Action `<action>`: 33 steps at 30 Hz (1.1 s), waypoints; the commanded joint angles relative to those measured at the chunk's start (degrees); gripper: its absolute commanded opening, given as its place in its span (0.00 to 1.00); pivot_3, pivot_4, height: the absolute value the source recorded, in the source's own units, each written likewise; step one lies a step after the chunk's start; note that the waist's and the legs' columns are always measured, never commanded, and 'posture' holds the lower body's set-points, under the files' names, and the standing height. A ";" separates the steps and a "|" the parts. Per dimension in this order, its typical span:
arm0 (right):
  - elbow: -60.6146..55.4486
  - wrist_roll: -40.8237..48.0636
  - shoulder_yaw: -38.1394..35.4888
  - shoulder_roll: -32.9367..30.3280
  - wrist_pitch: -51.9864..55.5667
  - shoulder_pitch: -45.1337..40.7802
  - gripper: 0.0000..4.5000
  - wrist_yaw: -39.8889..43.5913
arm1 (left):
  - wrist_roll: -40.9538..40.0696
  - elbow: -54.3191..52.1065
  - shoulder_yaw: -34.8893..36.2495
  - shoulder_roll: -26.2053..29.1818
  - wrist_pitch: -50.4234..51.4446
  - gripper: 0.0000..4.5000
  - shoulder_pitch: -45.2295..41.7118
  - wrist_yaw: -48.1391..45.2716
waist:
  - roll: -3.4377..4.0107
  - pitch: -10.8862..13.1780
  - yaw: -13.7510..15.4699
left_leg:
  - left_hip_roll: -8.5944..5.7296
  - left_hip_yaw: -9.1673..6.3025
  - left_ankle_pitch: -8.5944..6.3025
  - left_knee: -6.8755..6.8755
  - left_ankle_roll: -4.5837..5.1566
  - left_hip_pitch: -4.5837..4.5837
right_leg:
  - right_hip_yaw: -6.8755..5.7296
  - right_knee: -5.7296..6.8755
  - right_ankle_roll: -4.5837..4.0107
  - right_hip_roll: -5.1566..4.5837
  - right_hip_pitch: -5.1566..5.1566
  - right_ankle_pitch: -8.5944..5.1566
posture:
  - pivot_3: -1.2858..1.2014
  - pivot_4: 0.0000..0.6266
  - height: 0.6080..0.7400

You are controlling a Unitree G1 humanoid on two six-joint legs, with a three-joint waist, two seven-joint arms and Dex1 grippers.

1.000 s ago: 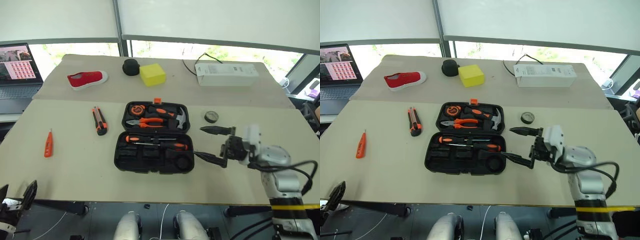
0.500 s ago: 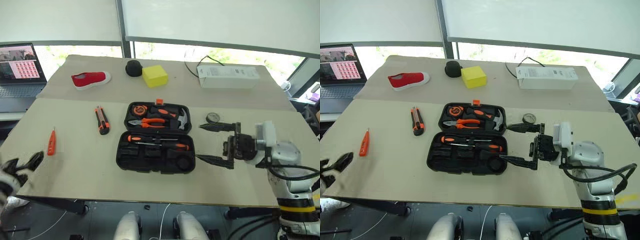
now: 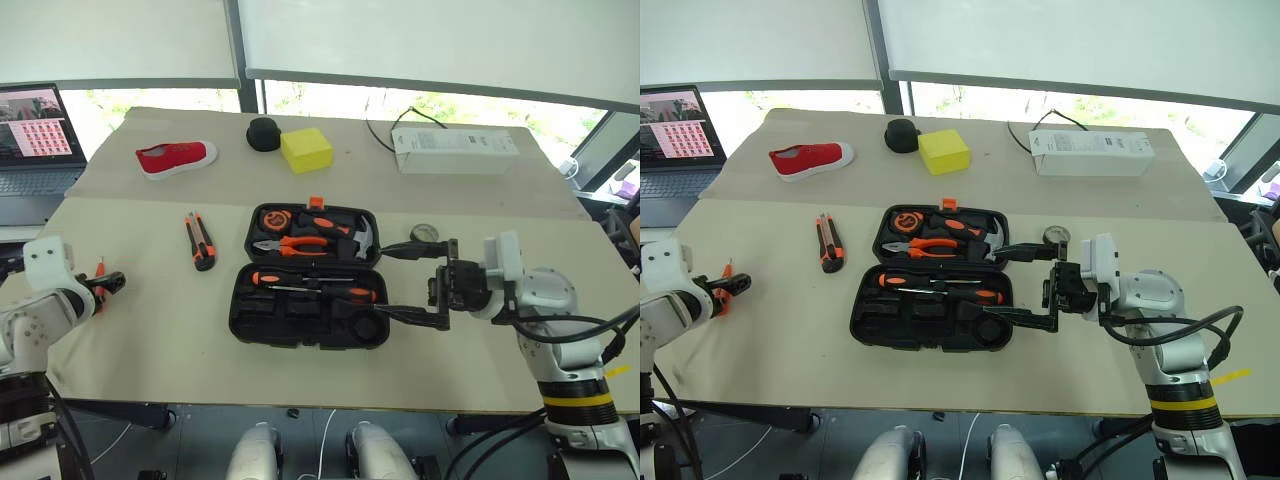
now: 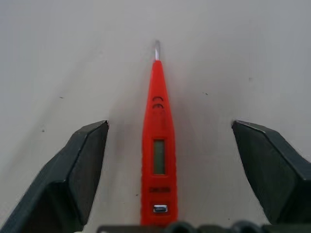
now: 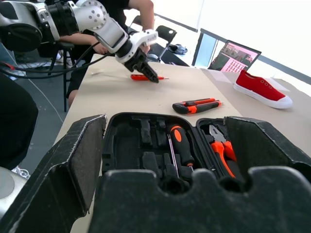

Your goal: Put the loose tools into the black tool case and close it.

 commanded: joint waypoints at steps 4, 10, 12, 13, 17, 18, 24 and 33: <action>-0.62 -0.12 -0.87 0.01 -1.49 -0.45 1.00 -0.48 | 3.30 0.06 0.10 -0.20 1.42 0.32 1.93 -3.03 | 0.04 -0.01 0.06 | 0.00 0.01 0.00 0.00 0.00 0.05 | 0.00 0.01 0.00 -0.04 0.03 0.00 | 0.52 0.24 1.00; -0.52 -0.33 -1.53 -0.81 -1.83 0.50 1.00 -0.47 | 3.38 -1.85 3.01 -1.74 -10.96 0.10 2.39 -11.21 | 0.11 -0.02 0.16 | 0.00 0.01 0.00 0.00 0.00 0.07 | 0.01 0.03 0.00 -0.05 0.03 0.00 | 0.52 0.24 1.00; -0.54 -0.39 -2.67 -1.90 -2.00 1.56 1.00 -0.52 | 1.71 -5.59 3.31 -1.16 -18.10 0.10 2.43 -20.16 | 0.00 0.03 0.41 | 0.01 0.02 0.00 0.00 -0.01 0.00 | 0.00 0.01 -0.01 -0.05 0.00 0.00 | 0.52 0.24 1.00; -0.63 -0.39 -3.45 -2.58 -2.05 2.37 1.00 -0.64 | 0.93 -7.82 2.51 -0.55 -21.62 0.10 2.55 -25.89 | -0.09 0.06 0.59 | 0.01 0.00 0.03 0.00 -0.06 -0.06 | -0.05 -0.01 -0.01 -0.06 0.00 0.00 | 0.52 0.24 1.00; -1.55 -0.39 -6.65 -5.64 -2.09 6.47 1.00 -1.04 | 0.07 -15.71 -4.63 3.21 -30.34 0.10 3.15 -46.43 | -0.10 0.07 1.18 | 0.01 0.00 0.05 -0.01 -0.10 -0.21 | -0.11 -0.30 0.03 -0.20 0.00 0.05 | 0.52 0.24 1.00; -1.99 -0.37 -7.72 -6.69 -2.01 8.05 1.00 -1.00 | 0.56 -17.37 -7.83 4.88 -32.15 0.10 2.95 -52.01 | -0.07 0.06 1.33 | -0.01 0.00 0.04 -0.04 -0.09 -0.28 | -0.13 -0.39 0.04 -0.24 0.01 0.06 | 0.52 0.24 1.00; -4.81 0.22 -11.61 -10.62 -0.45 15.79 1.00 -1.77 | 10.03 -17.66 -27.36 8.14 -39.99 0.10 -5.43 -69.69 | 0.29 0.06 1.35 | -0.15 0.24 -0.04 -0.08 0.07 -0.31 | -0.10 -0.55 0.08 -0.26 0.04 0.05 | 0.52 0.24 1.00; -12.84 1.33 -11.50 -10.33 3.76 21.05 1.00 -7.68 | 29.58 -5.79 -45.24 0.37 -46.70 0.10 -20.65 -72.09 | 0.30 0.07 0.93 | -0.10 0.11 -0.01 0.03 0.09 -0.43 | 0.13 -0.53 0.23 0.13 -0.01 0.04 | 0.52 0.24 1.00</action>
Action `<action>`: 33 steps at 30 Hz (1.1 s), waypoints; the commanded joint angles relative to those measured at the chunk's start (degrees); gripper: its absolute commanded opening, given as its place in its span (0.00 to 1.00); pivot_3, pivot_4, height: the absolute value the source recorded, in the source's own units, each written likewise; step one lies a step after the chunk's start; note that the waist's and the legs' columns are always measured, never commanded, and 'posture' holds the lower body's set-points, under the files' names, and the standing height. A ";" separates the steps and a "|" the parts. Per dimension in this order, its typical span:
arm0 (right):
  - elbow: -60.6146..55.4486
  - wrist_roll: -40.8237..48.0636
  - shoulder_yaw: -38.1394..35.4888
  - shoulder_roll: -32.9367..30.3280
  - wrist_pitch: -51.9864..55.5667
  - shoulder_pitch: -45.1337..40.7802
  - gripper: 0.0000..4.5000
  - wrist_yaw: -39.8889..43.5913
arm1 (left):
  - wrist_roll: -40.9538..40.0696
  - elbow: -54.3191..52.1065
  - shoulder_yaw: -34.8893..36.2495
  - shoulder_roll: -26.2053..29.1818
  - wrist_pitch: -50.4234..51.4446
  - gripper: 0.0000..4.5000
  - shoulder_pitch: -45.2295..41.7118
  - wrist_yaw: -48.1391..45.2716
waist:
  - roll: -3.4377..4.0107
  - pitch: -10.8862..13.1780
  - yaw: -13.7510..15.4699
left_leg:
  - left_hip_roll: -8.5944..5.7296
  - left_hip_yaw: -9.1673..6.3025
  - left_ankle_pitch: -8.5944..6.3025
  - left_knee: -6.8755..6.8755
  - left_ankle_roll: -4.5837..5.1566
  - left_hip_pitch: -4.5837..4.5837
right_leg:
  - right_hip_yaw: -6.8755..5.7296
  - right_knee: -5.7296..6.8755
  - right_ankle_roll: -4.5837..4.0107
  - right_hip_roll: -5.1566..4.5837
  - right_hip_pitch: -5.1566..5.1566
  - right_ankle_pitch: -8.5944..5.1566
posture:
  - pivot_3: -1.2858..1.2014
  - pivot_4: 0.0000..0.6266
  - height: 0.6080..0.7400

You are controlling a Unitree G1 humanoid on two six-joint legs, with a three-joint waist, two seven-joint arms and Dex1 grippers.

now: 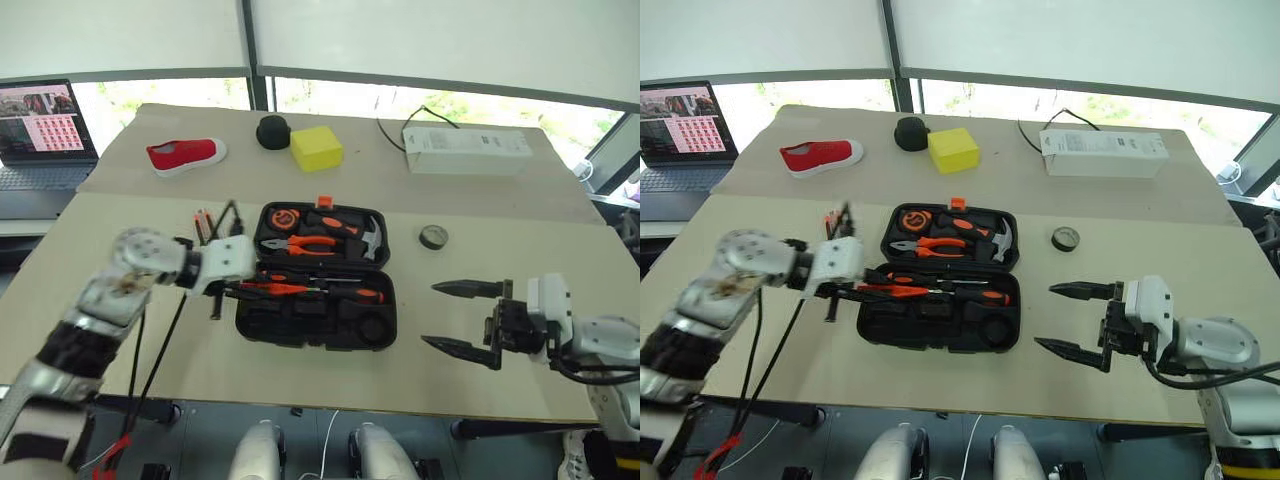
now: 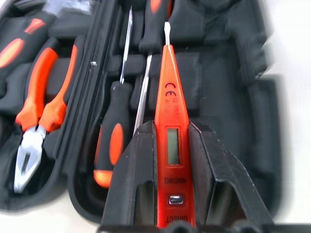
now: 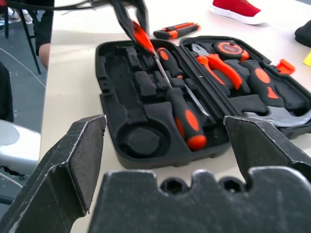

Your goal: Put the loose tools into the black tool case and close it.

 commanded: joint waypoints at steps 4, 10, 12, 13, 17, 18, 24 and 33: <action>-5.34 1.58 -0.87 0.74 1.90 0.97 1.00 -3.77 | 5.77 1.96 -3.70 -3.88 1.75 0.10 -4.51 -0.42 | -0.01 0.01 0.15 | -0.01 -0.05 0.00 0.06 0.01 -0.07 | -0.04 0.00 0.08 -0.03 0.00 -0.03 | 0.52 0.24 1.00; -6.53 1.67 0.01 1.66 2.44 0.94 1.00 -5.14 | 9.70 3.78 -5.69 -6.93 4.95 0.10 -7.46 0.08 | -0.01 0.01 0.68 | -0.03 -0.10 0.00 0.26 0.01 -0.06 | -0.04 0.04 0.13 -0.03 0.09 0.00 | 0.52 0.24 1.00; -6.70 1.65 0.18 1.81 2.59 0.78 1.00 -5.34 | 10.56 3.57 -6.32 -6.86 5.60 0.10 -7.74 -0.76 | -0.01 0.01 0.84 | -0.04 -0.15 0.00 0.38 0.02 -0.07 | -0.07 0.07 0.15 -0.03 0.14 0.01 | 0.52 0.24 1.00; -6.74 1.70 0.19 1.90 2.68 0.66 1.00 -5.41 | 10.88 3.23 -6.72 -6.69 5.97 0.10 -7.69 -1.31 | -0.01 0.01 0.80 | -0.04 -0.16 0.00 0.42 0.02 -0.07 | -0.07 0.08 0.17 -0.04 0.16 0.02 | 0.52 0.24 1.00; -6.62 1.82 0.02 1.94 2.84 0.36 1.00 -5.39 | 12.85 1.63 -7.98 -4.87 7.80 0.10 -6.84 -2.84 | -0.01 0.00 0.62 | -0.03 -0.17 0.00 0.48 0.02 -0.06 | -0.07 0.11 0.18 -0.03 0.19 0.03 | 0.52 0.24 1.00; -6.55 1.84 -0.01 1.91 2.84 0.29 1.00 -5.39 | 13.21 1.23 -7.97 -4.47 8.41 0.10 -6.53 -2.98 | -0.01 0.00 0.60 | -0.03 -0.18 0.00 0.48 0.02 -0.06 | -0.07 0.11 0.18 -0.02 0.18 0.04 | 0.52 0.24 1.00; -6.14 1.78 0.15 1.96 2.76 -0.11 1.00 -5.29 | 12.34 -1.63 -7.15 -4.77 12.45 0.10 -4.96 -2.46 | 0.00 0.00 -0.15 | 0.01 -0.25 0.00 0.46 0.03 -0.05 | -0.06 0.14 0.17 0.03 0.15 0.03 | 0.52 0.24 1.00; -4.92 1.67 0.59 1.69 2.87 -0.64 1.00 -4.31 | 0.41 -4.36 4.04 -8.16 11.87 0.56 -2.75 -1.57 | -0.01 0.01 -0.10 | 0.00 -0.29 0.00 0.47 0.03 -0.09 | -0.06 0.13 0.18 0.00 0.13 0.03 | 0.52 0.24 1.00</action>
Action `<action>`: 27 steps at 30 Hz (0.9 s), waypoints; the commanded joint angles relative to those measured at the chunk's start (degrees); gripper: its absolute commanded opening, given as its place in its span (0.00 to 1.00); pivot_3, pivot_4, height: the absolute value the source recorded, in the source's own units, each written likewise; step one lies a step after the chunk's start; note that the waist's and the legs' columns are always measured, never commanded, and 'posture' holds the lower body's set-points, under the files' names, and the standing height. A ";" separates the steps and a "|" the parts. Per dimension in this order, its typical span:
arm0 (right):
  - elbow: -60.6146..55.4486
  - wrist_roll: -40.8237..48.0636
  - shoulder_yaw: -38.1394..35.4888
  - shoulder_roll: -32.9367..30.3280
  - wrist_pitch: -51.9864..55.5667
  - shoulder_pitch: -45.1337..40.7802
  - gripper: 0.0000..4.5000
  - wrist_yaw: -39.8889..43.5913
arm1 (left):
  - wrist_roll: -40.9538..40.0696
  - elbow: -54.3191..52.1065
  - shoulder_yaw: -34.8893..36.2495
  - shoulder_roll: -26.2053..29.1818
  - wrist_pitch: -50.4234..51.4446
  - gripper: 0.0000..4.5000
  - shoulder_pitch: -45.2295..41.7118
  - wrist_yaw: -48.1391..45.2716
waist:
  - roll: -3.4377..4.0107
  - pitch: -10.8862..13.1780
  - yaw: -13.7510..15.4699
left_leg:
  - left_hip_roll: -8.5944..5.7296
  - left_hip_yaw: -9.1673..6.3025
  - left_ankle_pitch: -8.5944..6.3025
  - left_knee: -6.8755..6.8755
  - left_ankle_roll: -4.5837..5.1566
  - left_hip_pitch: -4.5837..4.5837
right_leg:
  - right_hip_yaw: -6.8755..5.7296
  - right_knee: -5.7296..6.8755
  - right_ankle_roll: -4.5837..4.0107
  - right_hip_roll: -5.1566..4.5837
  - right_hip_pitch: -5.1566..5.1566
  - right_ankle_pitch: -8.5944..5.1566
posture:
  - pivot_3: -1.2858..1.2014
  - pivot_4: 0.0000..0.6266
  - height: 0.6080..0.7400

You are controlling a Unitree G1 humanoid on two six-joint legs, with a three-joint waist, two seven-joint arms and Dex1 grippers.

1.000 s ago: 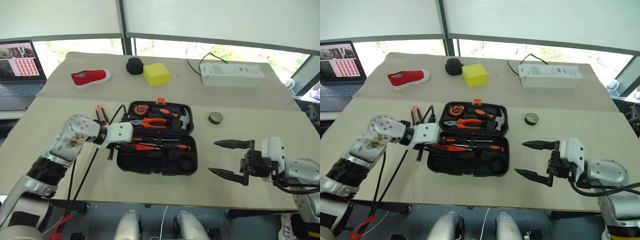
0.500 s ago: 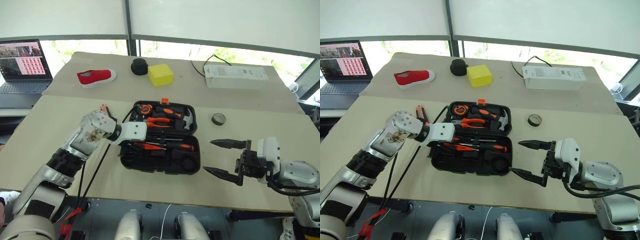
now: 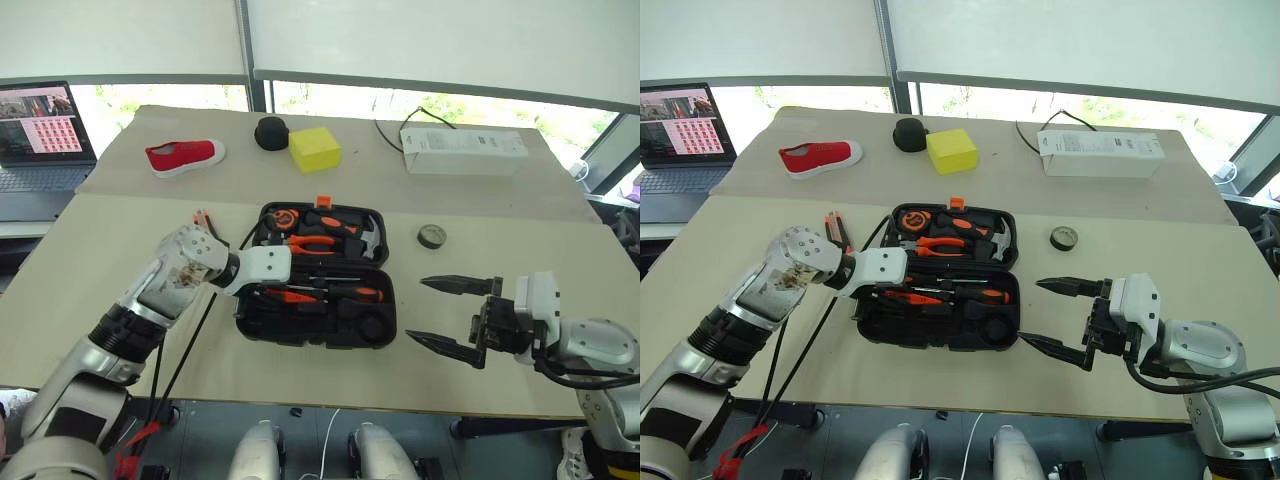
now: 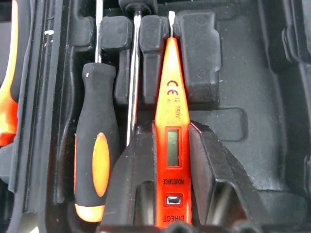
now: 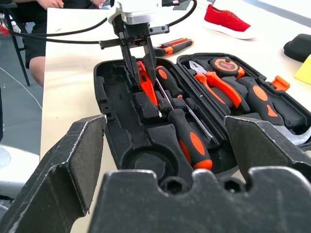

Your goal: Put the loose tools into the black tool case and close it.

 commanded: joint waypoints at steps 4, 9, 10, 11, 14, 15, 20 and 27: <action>-0.32 1.88 -0.91 -0.93 1.37 0.37 1.00 1.35 | -11.65 -3.97 10.71 1.30 0.88 0.71 -0.34 -1.87 | 0.00 0.00 0.02 | 0.00 -0.03 0.00 0.01 0.00 -0.02 | -0.01 0.00 0.00 0.00 -0.01 0.00 | 0.52 0.24 1.00; -0.82 2.08 -0.89 -0.30 1.68 0.84 1.00 1.04 | -9.82 -0.14 11.43 1.13 -7.59 0.71 1.53 -0.22 | 0.00 0.00 0.10 | -0.02 -0.03 0.00 0.01 0.00 -0.02 | -0.02 0.00 0.00 -0.01 0.01 0.00 | 0.52 0.24 1.00; -0.85 2.09 -0.75 -0.18 1.70 0.70 1.00 0.85 | -10.08 0.97 11.76 0.07 -7.96 0.66 1.77 0.80 | 0.00 0.00 0.13 | -0.02 -0.03 0.00 0.02 0.00 -0.01 | -0.02 0.00 0.00 -0.01 0.01 0.00 | 0.52 0.24 1.00; -0.86 2.11 -0.57 -0.10 1.70 0.50 1.00 0.67 | -10.76 2.24 11.86 -1.09 -8.97 0.60 2.14 0.96 | 0.00 0.00 0.18 | -0.02 -0.03 0.00 0.03 0.00 -0.01 | -0.02 0.00 0.00 -0.01 0.02 0.01 | 0.52 0.24 1.00; -0.93 2.08 -0.34 0.09 1.58 0.07 1.00 0.35 | -10.04 6.52 10.84 -3.53 -12.84 0.39 3.76 1.59 | 0.00 0.00 0.39 | -0.03 -0.02 0.00 0.05 0.00 -0.01 | -0.02 0.00 0.01 -0.01 0.03 0.01 | 0.52 0.24 1.00; -0.94 2.05 -0.37 0.13 1.53 0.02 1.00 0.26 | -9.50 7.34 10.41 -3.67 -13.55 0.30 4.11 1.28 | 0.00 0.00 0.43 | -0.02 -0.02 0.00 0.06 0.00 -0.01 | -0.02 0.00 0.01 -0.01 0.02 0.01 | 0.52 0.24 1.00; -0.87 2.12 -0.67 0.03 1.38 0.18 1.00 0.23 | -6.61 9.92 8.27 -4.13 -14.89 0.02 4.65 2.92 | 0.00 0.00 0.47 | -0.02 -0.02 0.00 0.06 0.00 -0.02 | -0.02 0.01 0.00 0.00 0.01 0.01 | 0.52 0.24 1.00; -0.77 2.24 -0.34 0.13 1.71 -0.35 1.00 -0.08 | -4.52 10.28 6.25 -4.03 -14.32 0.02 6.17 3.76 | 0.01 0.00 0.58 | -0.02 -0.02 0.00 0.06 0.00 -0.02 | -0.02 0.01 0.01 -0.01 0.03 0.02 | 0.52 0.24 1.00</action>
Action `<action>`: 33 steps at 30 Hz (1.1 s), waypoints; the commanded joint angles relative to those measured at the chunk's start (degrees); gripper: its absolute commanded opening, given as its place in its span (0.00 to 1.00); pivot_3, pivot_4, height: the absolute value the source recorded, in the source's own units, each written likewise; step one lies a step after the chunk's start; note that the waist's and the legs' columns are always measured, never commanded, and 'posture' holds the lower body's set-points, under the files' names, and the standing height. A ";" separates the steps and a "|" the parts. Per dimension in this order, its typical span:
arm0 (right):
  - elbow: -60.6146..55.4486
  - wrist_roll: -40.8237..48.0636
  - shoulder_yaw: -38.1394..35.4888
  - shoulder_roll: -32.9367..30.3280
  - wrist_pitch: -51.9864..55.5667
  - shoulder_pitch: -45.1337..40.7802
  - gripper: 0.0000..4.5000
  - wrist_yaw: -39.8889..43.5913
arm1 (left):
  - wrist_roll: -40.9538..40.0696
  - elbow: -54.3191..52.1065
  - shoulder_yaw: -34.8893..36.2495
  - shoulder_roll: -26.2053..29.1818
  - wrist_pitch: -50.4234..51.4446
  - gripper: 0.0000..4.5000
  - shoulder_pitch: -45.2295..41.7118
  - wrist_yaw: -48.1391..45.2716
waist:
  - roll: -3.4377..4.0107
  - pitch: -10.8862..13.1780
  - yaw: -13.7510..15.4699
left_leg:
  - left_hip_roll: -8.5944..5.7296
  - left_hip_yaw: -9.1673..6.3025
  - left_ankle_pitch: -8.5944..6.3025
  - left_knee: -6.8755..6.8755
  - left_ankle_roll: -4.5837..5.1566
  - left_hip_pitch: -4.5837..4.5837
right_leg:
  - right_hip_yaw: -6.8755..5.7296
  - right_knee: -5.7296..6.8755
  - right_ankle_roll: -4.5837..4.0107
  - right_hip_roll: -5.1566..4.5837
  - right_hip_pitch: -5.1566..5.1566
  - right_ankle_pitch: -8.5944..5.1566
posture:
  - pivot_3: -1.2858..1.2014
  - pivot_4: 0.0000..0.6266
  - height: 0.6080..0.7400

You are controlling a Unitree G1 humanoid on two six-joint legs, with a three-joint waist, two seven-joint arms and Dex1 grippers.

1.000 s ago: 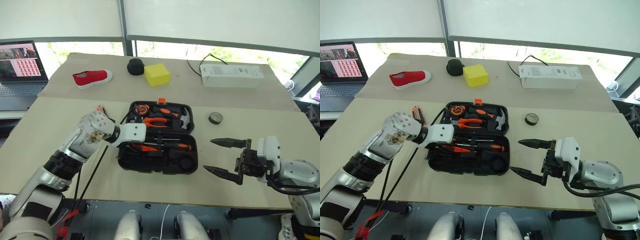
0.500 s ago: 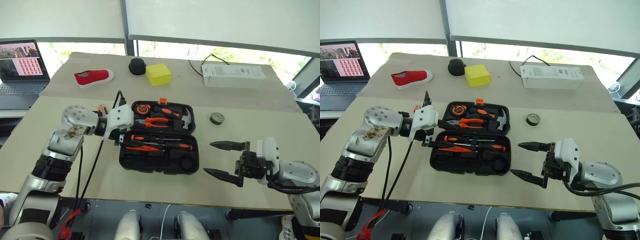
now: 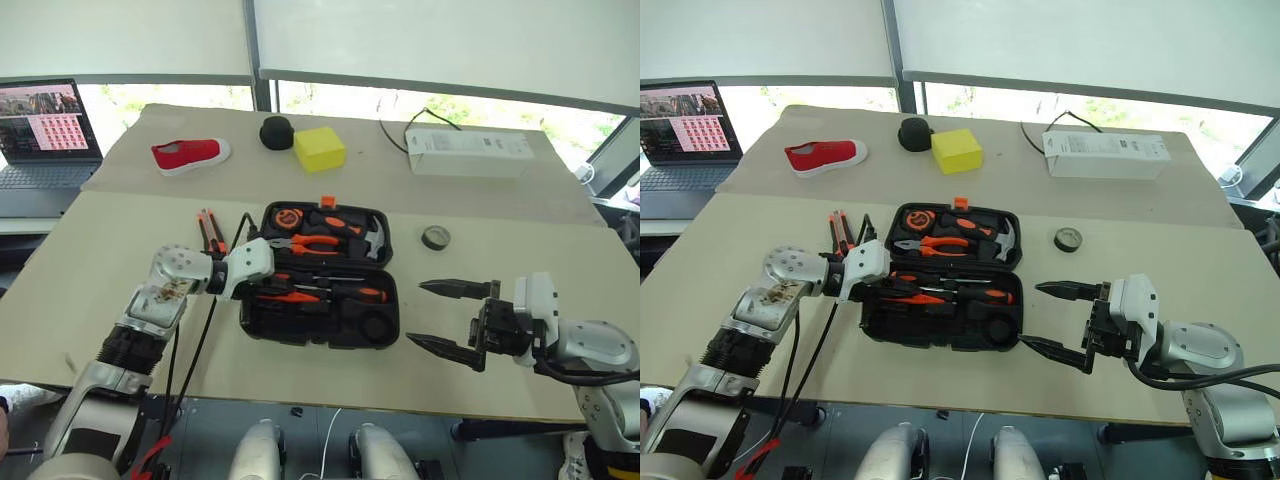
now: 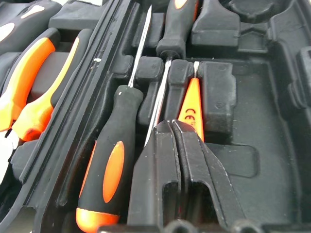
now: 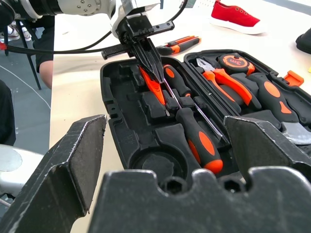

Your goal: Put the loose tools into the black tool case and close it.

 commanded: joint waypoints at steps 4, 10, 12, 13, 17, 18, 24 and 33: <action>-0.87 0.95 -0.16 0.22 0.02 -1.41 1.00 -0.41 | 2.04 -2.31 -2.45 0.92 0.33 0.02 2.96 -0.33 | 0.03 -0.02 -0.02 | 0.00 0.00 0.00 0.00 0.00 0.02 | 0.00 0.00 0.00 0.00 0.02 0.00 | 0.52 0.24 1.00; -0.30 0.31 0.20 0.96 -0.98 -2.03 1.00 -0.94 | 2.67 -6.03 -2.27 1.14 1.53 0.02 7.34 2.30 | 0.11 -0.08 -0.05 | 0.01 0.00 0.00 -0.01 0.00 0.09 | 0.00 0.01 0.00 0.00 0.07 0.00 | 0.52 0.24 1.00; -0.03 0.08 0.38 1.22 -1.19 -2.25 1.00 -1.05 | 3.34 -5.65 -1.91 1.35 1.86 0.02 8.23 3.82 | 0.16 -0.11 -0.04 | 0.02 -0.01 0.00 -0.01 0.00 0.12 | 0.00 0.01 0.00 0.00 0.10 0.00 | 0.52 0.24 1.00; 0.12 -0.04 0.55 1.34 -1.30 -2.32 1.00 -1.03 | 3.19 -5.31 -1.39 1.23 1.90 0.02 8.55 4.71 | 0.19 -0.14 -0.04 | 0.02 -0.01 0.00 -0.01 0.00 0.14 | 0.00 0.02 0.00 0.00 0.12 0.00 | 0.52 0.24 1.00; 0.77 -0.42 0.68 1.94 -2.33 -2.68 1.00 -0.86 | -3.64 -6.23 5.48 -0.61 2.28 0.02 9.78 7.39 | 0.19 -0.15 -0.06 | 0.02 0.00 0.00 -0.01 0.00 0.45 | 0.00 0.02 0.00 0.00 0.42 0.00 | 0.52 0.24 1.00; 1.07 -0.28 0.37 2.16 -2.64 -2.78 1.00 -0.87 | -5.97 -7.31 8.31 -0.77 1.57 0.02 10.68 8.04 | 0.19 -0.15 -0.15 | 0.03 0.00 0.00 -0.01 0.00 0.50 | 0.00 0.01 0.00 0.00 0.46 0.00 | 0.52 0.24 1.00; 5.37 -1.67 -2.31 3.42 -9.23 -2.34 1.00 0.28 | -17.97 -19.88 30.10 0.83 5.32 0.33 27.03 14.75 | 0.18 -0.14 -1.57 | 0.12 -0.23 -0.02 -0.08 0.01 0.36 | 0.00 0.00 -0.02 -0.04 0.25 0.00 | 0.52 0.24 1.00; 12.53 -3.01 -3.90 5.39 -17.40 0.55 1.00 2.70 | -19.62 -24.53 54.82 -2.92 10.19 0.98 53.91 28.99 | 0.15 -0.12 -1.13 | 0.11 -0.33 -0.11 -0.20 0.06 0.63 | 0.01 -0.09 -0.02 -0.20 0.48 -0.02 | 0.52 0.24 1.00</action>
